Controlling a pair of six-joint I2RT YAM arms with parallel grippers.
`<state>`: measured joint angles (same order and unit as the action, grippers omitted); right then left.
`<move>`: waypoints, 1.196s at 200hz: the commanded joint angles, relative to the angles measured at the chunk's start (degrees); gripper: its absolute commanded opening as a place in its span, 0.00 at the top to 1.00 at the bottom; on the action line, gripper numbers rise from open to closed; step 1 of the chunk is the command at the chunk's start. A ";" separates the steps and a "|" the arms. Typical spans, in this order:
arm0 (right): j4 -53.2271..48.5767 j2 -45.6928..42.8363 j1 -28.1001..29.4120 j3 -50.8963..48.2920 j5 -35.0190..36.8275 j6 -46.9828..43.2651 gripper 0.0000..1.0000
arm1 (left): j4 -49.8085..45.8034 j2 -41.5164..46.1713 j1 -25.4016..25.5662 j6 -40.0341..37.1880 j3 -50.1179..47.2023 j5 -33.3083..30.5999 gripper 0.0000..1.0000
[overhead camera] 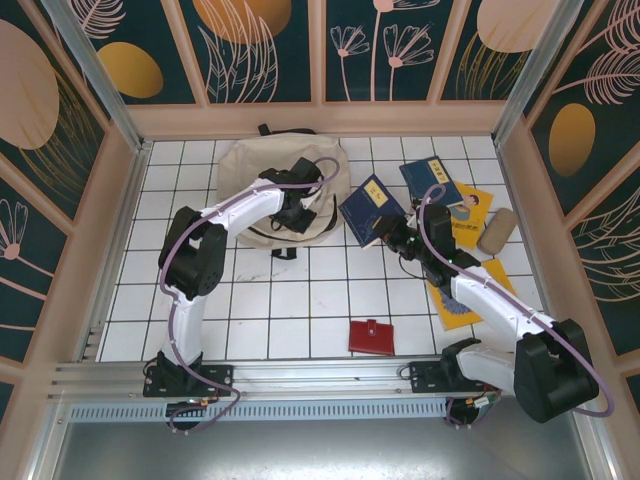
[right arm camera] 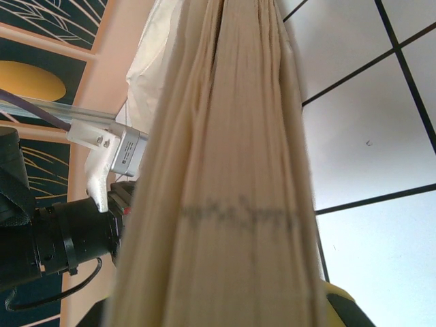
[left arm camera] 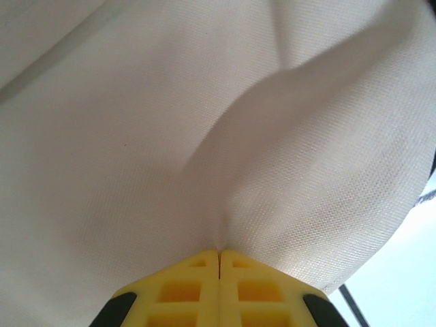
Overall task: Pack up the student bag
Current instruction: Open the student bag at the top-center of the table.
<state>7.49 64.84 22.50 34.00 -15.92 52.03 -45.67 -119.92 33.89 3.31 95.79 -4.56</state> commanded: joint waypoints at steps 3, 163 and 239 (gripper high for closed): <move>2.98 -1.27 0.35 0.72 0.89 0.56 1.00 | -1.52 -0.58 -0.29 -0.13 1.18 -0.59 1.00; -0.83 -7.05 0.88 1.79 -6.02 -6.93 1.00 | 15.99 17.92 -0.35 16.34 3.58 -1.05 1.00; 7.24 -1.79 8.52 -1.80 -2.48 6.77 1.00 | 27.12 18.51 -0.32 20.66 1.89 -5.52 1.00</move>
<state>7.29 60.20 29.98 32.75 -19.64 52.69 -25.52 -103.15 33.58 20.05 97.12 -8.21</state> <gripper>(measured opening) 0.121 0.048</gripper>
